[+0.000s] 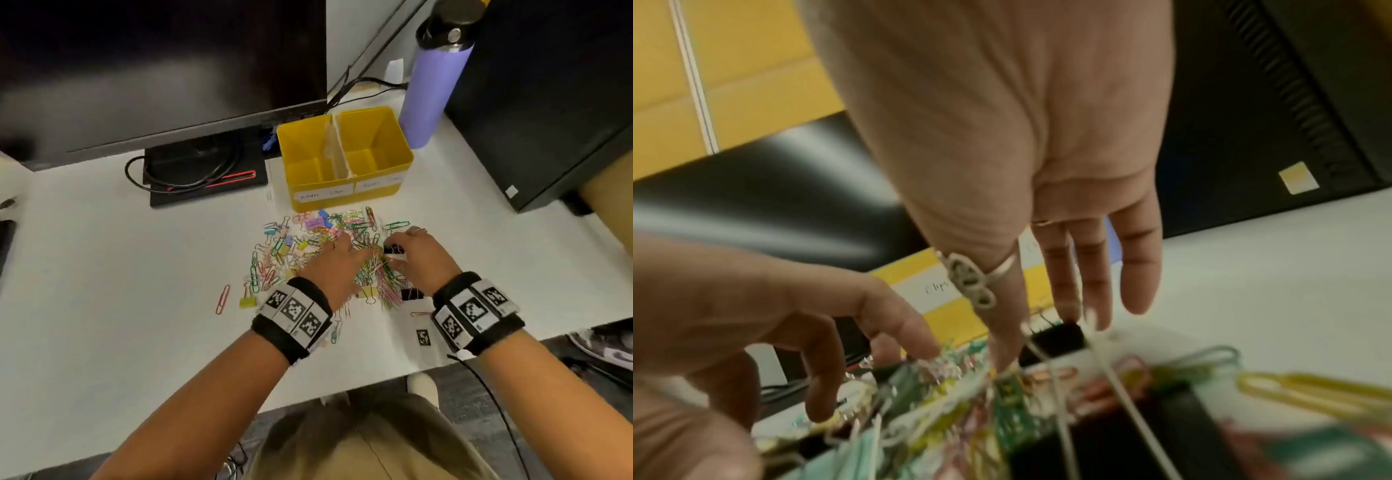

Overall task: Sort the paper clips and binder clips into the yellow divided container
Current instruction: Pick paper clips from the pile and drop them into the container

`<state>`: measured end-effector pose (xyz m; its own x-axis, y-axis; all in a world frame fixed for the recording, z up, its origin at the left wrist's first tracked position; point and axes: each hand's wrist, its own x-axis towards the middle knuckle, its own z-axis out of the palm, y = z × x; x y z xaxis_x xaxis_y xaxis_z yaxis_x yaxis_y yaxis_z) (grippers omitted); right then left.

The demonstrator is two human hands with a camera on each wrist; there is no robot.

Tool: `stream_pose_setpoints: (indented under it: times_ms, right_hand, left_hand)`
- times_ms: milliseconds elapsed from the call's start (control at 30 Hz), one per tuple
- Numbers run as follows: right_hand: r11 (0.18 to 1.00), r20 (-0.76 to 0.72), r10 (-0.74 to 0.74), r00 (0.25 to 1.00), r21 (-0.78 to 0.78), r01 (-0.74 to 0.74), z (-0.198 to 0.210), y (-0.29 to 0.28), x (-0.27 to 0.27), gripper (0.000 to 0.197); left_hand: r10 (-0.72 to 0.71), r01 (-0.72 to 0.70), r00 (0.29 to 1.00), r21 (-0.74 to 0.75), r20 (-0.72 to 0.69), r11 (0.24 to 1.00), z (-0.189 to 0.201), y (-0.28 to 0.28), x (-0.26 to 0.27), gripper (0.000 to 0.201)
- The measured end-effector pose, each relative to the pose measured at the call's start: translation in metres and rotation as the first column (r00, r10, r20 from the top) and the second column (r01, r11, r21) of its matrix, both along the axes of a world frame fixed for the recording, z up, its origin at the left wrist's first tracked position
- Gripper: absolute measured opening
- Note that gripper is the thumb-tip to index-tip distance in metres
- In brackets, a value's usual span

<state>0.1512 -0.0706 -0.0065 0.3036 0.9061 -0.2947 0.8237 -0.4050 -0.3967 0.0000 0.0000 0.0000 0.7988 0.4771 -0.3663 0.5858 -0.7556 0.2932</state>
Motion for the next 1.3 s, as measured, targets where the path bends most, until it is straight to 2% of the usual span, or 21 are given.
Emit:
stream_pose_setpoints:
  times_ms: [100, 267, 367, 433, 533, 600, 667, 767, 867, 933, 1033, 1100, 1200, 1300]
  right_hand:
    - [1.0, 0.025, -0.014, 1.0, -0.013, 0.014, -0.007, 0.001, 0.004, 0.028]
    - [0.999, 0.065, 0.031, 0.997, -0.03, -0.029, -0.01, 0.002, 0.016, 0.023]
    - [0.999, 0.086, -0.018, 0.996, -0.047, 0.022, -0.011, 0.0, 0.035, 0.021]
    - [0.997, 0.101, -0.05, 0.994, -0.054, 0.056, -0.004, -0.005, 0.049, 0.026]
    - [0.998, 0.127, -0.043, 0.991, 0.059, 0.036, 0.015, -0.021, 0.051, 0.036]
    - [0.994, 0.066, 0.036, 0.997, 0.105, -0.043, 0.024, -0.036, 0.037, 0.034]
    - [0.994, -0.035, 0.103, 0.994, 0.052, -0.101, 0.022, -0.049, 0.02, 0.03]
    - [0.993, -0.08, 0.113, 0.99, -0.012, -0.114, 0.002, -0.055, 0.008, 0.02]
    - [0.995, -0.052, 0.104, 0.993, 0.003, -0.104, -0.005, -0.052, 0.009, 0.019]
    - [0.996, -0.034, 0.08, 0.996, 0.049, -0.079, 0.0, -0.048, 0.018, 0.018]
    - [0.984, -0.011, -0.063, 0.998, 0.165, 0.064, 0.007, -0.039, 0.045, 0.01]
    - [0.985, 0.023, -0.118, 0.993, 0.132, 0.114, 0.005, -0.033, 0.063, 0.01]
    - [0.995, 0.127, -0.091, 0.988, 0.047, 0.086, 0.006, -0.027, 0.073, 0.013]
    - [0.991, 0.179, -0.054, 0.982, 0.128, 0.031, 0.015, -0.012, 0.063, 0.023]
  left_hand:
    - [-0.001, 0.001, 1.0, 0.017, -0.022, 1.0, -0.004, 0.003, 0.001, 0.05]
    - [0.05, -0.048, 0.997, -0.023, 0.059, 0.999, -0.002, 0.014, -0.006, 0.044]
    - [0.092, -0.092, 0.996, 0.007, 0.015, 0.996, 0.0, 0.026, -0.015, 0.045]
    - [0.124, -0.124, 0.992, 0.047, -0.01, 0.991, 0.002, 0.035, -0.023, 0.04]
    - [0.15, -0.142, 0.985, 0.104, -0.081, 0.984, 0.006, 0.041, -0.034, 0.041]
    - [0.125, -0.118, 0.991, 0.121, -0.046, 0.985, 0.015, 0.034, -0.03, 0.043]
    - [0.059, -0.062, 0.997, 0.08, 0.042, 0.995, 0.022, 0.019, -0.018, 0.04]
    - [-0.025, 0.025, 0.999, -0.005, -0.022, 1.0, 0.021, 0.0, 0.003, 0.033]
    - [-0.08, 0.097, 0.984, 0.105, -0.158, 0.99, 0.02, -0.007, 0.014, 0.02]
    - [-0.094, 0.133, 0.971, 0.17, -0.22, 0.976, 0.02, -0.009, 0.014, 0.026]
    - [-0.049, 0.109, 0.964, 0.223, -0.261, 0.969, 0.019, -0.004, 0.004, 0.028]
    - [-0.002, 0.077, 0.961, 0.261, -0.278, 0.962, 0.021, 0.004, -0.007, 0.025]
    - [0.061, 0.022, 0.961, 0.295, -0.27, 0.955, 0.024, 0.012, -0.017, 0.03]
    - [-0.003, 0.049, 0.989, 0.318, -0.145, 0.947, 0.021, 0.003, -0.015, 0.033]
